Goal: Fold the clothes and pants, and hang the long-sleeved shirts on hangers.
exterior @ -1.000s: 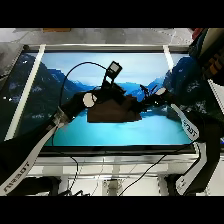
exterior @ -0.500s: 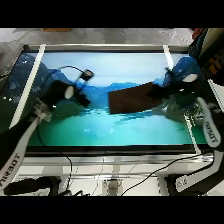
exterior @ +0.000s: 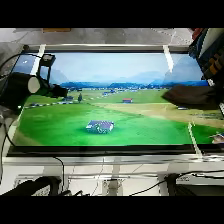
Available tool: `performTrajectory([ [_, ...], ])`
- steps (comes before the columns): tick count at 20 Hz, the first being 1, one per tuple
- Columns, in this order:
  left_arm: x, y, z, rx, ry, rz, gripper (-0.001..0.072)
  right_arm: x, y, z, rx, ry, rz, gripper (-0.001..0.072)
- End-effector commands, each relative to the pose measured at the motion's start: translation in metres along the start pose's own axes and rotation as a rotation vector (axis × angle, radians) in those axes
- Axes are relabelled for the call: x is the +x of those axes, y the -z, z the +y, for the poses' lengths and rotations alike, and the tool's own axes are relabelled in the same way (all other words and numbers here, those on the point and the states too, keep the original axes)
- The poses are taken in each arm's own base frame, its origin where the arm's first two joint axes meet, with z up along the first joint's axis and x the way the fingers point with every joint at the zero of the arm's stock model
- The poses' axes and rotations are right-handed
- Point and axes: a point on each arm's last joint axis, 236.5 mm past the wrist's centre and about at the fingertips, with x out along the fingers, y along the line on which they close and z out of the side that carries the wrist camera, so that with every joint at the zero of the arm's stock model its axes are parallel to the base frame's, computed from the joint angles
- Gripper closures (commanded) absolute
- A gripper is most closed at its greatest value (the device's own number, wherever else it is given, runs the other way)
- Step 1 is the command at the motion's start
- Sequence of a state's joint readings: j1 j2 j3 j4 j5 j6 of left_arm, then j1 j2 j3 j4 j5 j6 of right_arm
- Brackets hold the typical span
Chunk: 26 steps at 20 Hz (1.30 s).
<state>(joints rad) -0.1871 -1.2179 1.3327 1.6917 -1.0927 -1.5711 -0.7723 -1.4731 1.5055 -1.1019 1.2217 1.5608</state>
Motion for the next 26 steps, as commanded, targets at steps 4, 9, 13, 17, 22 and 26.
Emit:
performTrajectory([
  [4,-0.015,-0.004,0.003,-0.031,-0.002,-0.032,0.0696,-0.096,0.020,-0.169,0.387,0.432,-0.039,0.0697],
  [9,-0.015,-0.004,0.003,-0.030,-0.002,-0.032,0.0696,-0.117,0.053,-0.211,0.454,0.553,0.048,0.0567],
  [13,-0.015,-0.004,0.003,-0.031,-0.002,-0.032,0.0695,-0.114,0.064,-0.203,0.424,0.527,0.116,0.0022],
  [17,-0.015,-0.004,0.003,-0.031,-0.003,-0.032,0.0696,-0.107,0.071,-0.183,0.420,0.441,0.164,0.0309],
  [22,-0.015,-0.004,0.003,-0.031,-0.002,-0.032,0.0696,-0.069,0.055,-0.073,0.212,0.142,0.171,0.0697],
  [26,-0.015,-0.004,0.003,-0.031,-0.002,-0.033,0.0696,-0.034,0.090,0.052,-0.192,0.047,0.244,0.0698],
])
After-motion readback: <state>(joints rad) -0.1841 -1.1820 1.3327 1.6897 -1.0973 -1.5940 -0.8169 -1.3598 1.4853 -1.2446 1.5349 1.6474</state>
